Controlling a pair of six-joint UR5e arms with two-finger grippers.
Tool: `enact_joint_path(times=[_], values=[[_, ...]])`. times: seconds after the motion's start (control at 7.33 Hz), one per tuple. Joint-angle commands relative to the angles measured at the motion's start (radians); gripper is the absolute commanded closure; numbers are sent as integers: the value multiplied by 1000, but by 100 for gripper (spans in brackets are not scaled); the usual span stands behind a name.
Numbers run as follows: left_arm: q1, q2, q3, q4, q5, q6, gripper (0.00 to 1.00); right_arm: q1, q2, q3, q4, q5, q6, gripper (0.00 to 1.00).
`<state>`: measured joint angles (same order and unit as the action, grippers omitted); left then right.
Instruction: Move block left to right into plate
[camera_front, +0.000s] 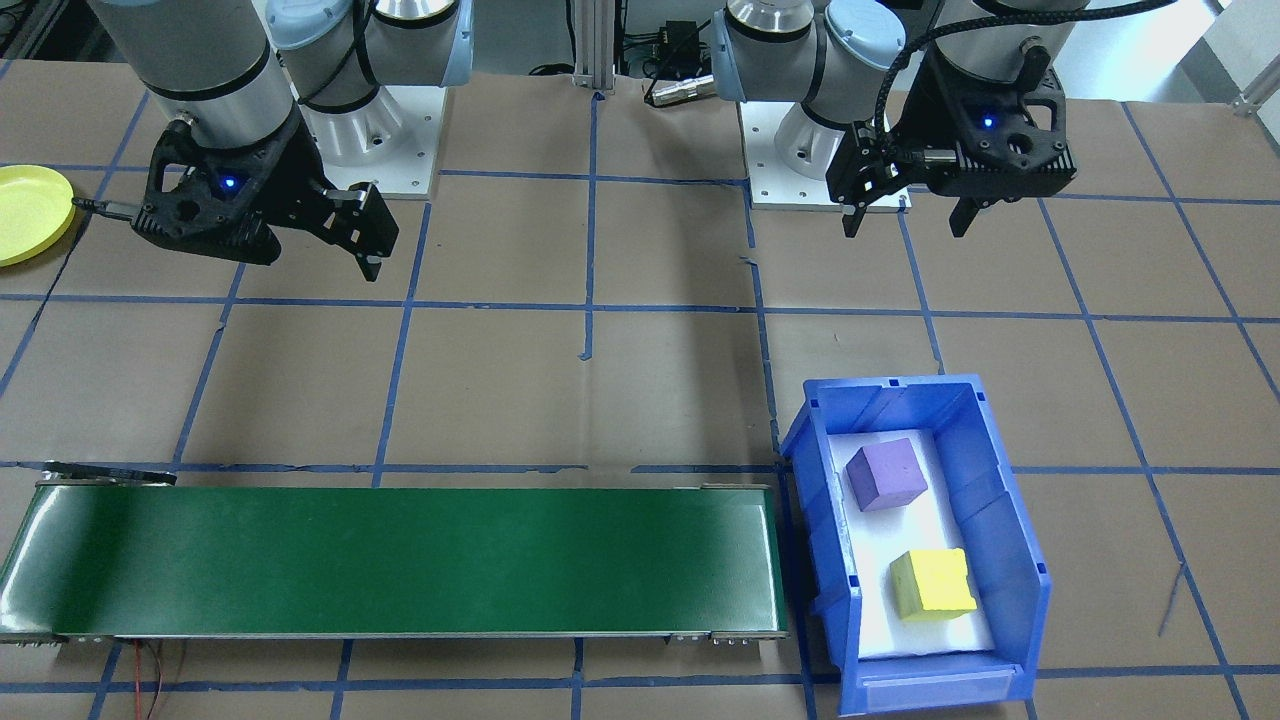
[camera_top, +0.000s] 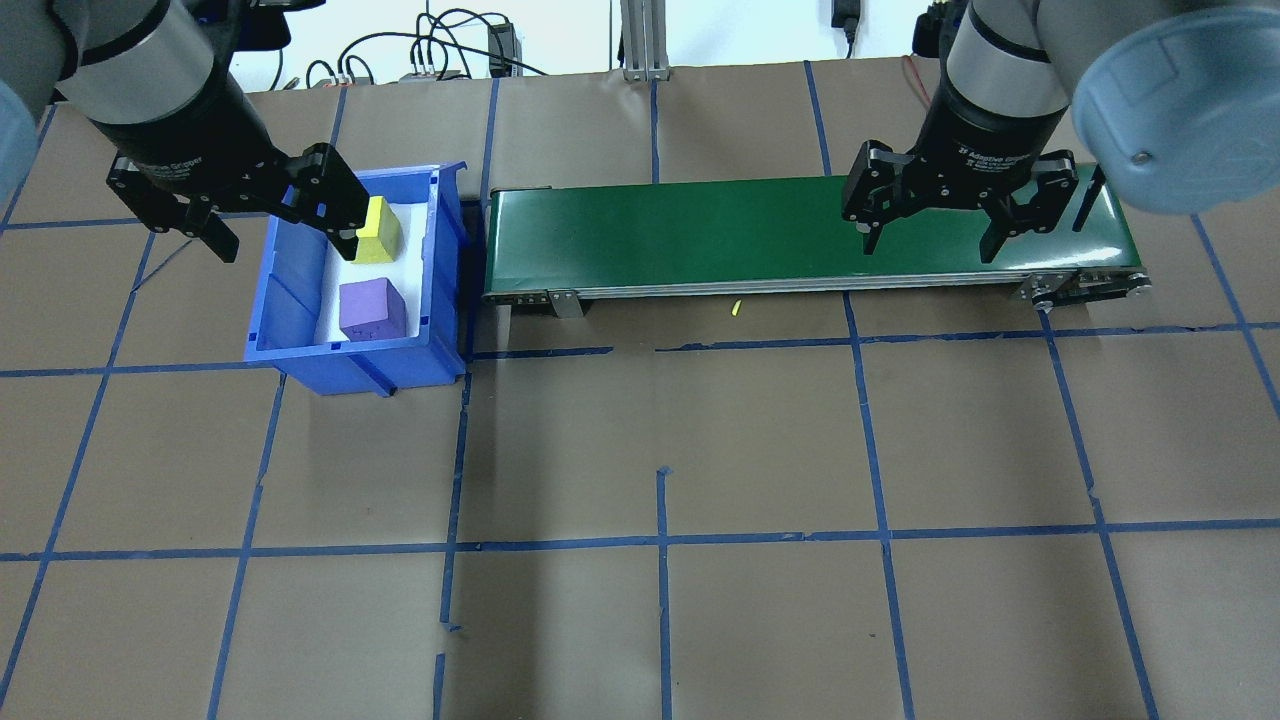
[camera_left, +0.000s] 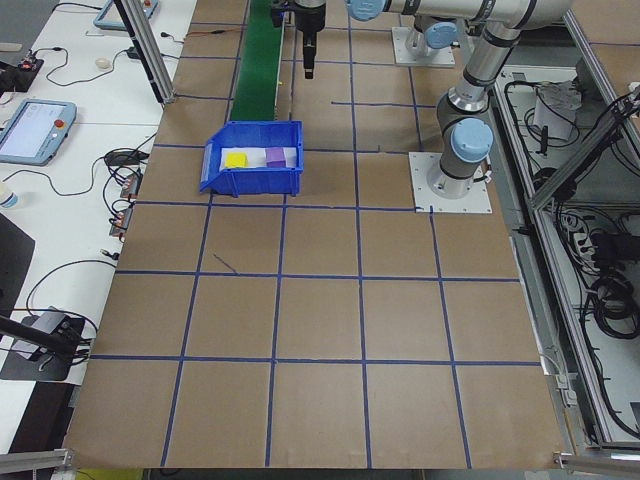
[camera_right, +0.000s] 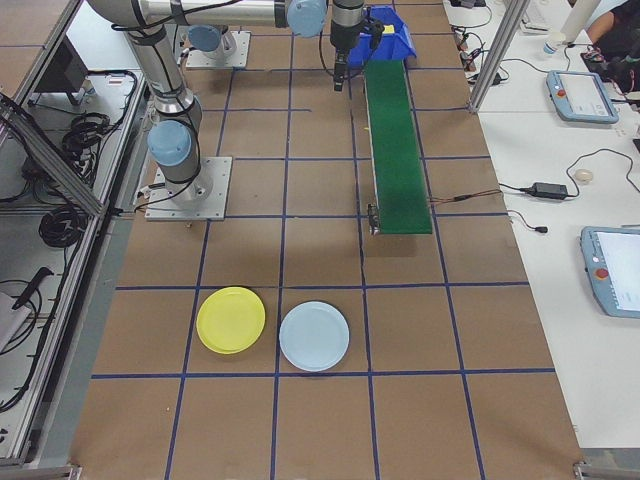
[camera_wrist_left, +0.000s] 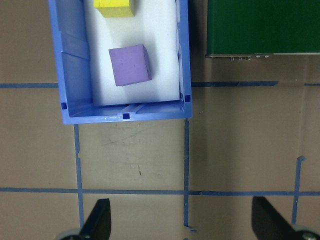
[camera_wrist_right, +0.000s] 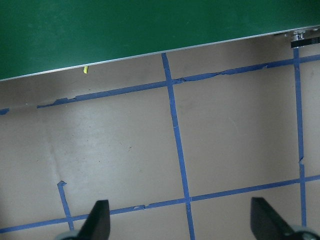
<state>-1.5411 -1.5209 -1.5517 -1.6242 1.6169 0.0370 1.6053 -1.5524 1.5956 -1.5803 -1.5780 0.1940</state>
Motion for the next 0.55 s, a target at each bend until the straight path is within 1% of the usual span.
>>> enact_joint_path(times=[0.0, 0.27, 0.41], values=[[3, 7, -1, 3, 4, 14, 0, -1, -3, 21, -9, 7, 1, 0], [10, 5, -7, -3, 9, 20, 0, 1, -3, 20, -9, 7, 1, 0], [35, -4, -8, 6, 2, 26, 0, 1, -3, 21, -9, 7, 1, 0]])
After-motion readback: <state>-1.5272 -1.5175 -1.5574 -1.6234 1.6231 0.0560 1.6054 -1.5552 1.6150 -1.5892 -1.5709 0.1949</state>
